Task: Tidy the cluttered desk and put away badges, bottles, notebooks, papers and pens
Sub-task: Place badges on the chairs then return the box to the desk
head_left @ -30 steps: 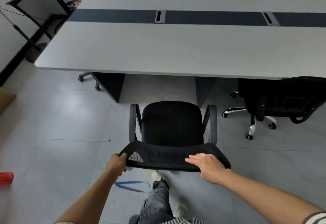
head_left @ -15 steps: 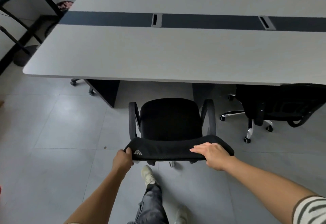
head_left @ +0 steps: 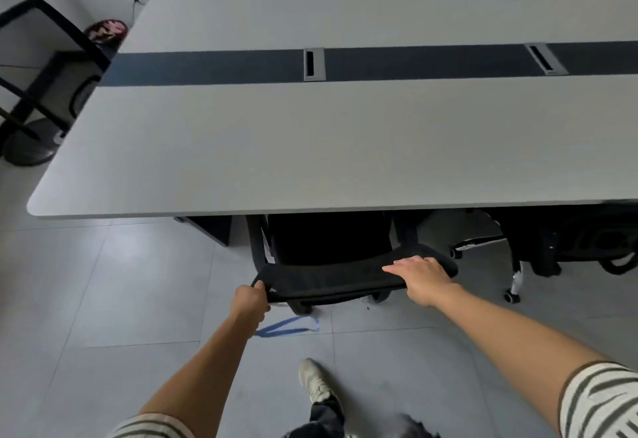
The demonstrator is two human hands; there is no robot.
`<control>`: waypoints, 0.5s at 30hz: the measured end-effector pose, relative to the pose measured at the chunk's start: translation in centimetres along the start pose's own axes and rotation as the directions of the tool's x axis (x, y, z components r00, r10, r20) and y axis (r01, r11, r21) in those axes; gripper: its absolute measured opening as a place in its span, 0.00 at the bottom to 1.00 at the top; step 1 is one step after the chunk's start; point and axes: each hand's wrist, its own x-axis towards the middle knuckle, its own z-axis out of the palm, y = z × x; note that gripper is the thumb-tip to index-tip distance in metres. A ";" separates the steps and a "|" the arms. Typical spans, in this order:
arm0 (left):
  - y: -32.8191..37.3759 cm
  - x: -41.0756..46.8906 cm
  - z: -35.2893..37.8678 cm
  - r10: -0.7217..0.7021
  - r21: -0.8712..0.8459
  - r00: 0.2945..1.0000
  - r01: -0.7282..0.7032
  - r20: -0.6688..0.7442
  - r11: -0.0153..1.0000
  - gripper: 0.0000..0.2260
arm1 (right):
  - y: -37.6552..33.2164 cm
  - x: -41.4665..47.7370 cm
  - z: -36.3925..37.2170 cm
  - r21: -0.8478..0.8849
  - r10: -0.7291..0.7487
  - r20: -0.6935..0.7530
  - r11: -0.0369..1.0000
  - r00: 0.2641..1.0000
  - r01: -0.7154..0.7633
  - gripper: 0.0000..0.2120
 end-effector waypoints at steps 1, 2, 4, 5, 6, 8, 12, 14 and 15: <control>1.1 0.4 -0.8 -0.019 -0.061 1.000 0.019 0.000 0.998 0.13 | -0.7 0.7 -0.5 0.000 0.004 -0.005 1.000 1.000 -0.004 0.34; 2.3 1.0 -1.9 -0.034 -0.112 0.999 0.034 0.003 0.993 0.12 | -1.5 1.8 -1.2 -0.004 0.003 -0.011 1.000 1.000 -0.003 0.33; 4.1 2.2 -3.8 -0.052 -0.191 0.999 0.053 0.006 0.980 0.10 | -2.9 3.9 -2.5 -0.003 -0.004 -0.015 1.000 1.000 0.004 0.33; 4.6 2.7 -4.6 -0.062 -0.220 0.998 0.061 0.006 0.973 0.10 | -3.6 4.7 -3.0 -0.002 -0.010 -0.013 1.000 1.000 0.010 0.33; 5.0 3.4 -5.4 -0.073 -0.239 0.997 0.072 0.004 0.968 0.10 | -4.2 5.7 -3.6 -0.006 -0.016 -0.014 1.000 1.000 0.016 0.32; 5.1 4.2 -6.3 -0.089 -0.267 0.996 0.087 0.005 0.960 0.08 | -5.0 7.0 -4.4 -0.018 -0.027 -0.001 0.999 1.000 0.026 0.32; 5.9 5.2 -8.2 -0.104 -0.313 0.994 0.108 0.030 0.944 0.05 | -5.8 10.0 -6.5 -0.056 -0.075 0.031 0.995 0.997 0.076 0.32; 6.2 5.3 -9.0 -0.125 -0.314 0.992 0.125 0.023 0.941 0.06 | -6.5 10.6 -7.4 -0.056 -0.105 0.103 0.992 0.989 0.111 0.33; 6.5 5.6 -9.8 -0.140 -0.326 0.990 0.135 0.007 0.936 0.05 | -7.0 11.2 -7.8 -0.059 -0.134 0.136 0.988 0.982 0.143 0.34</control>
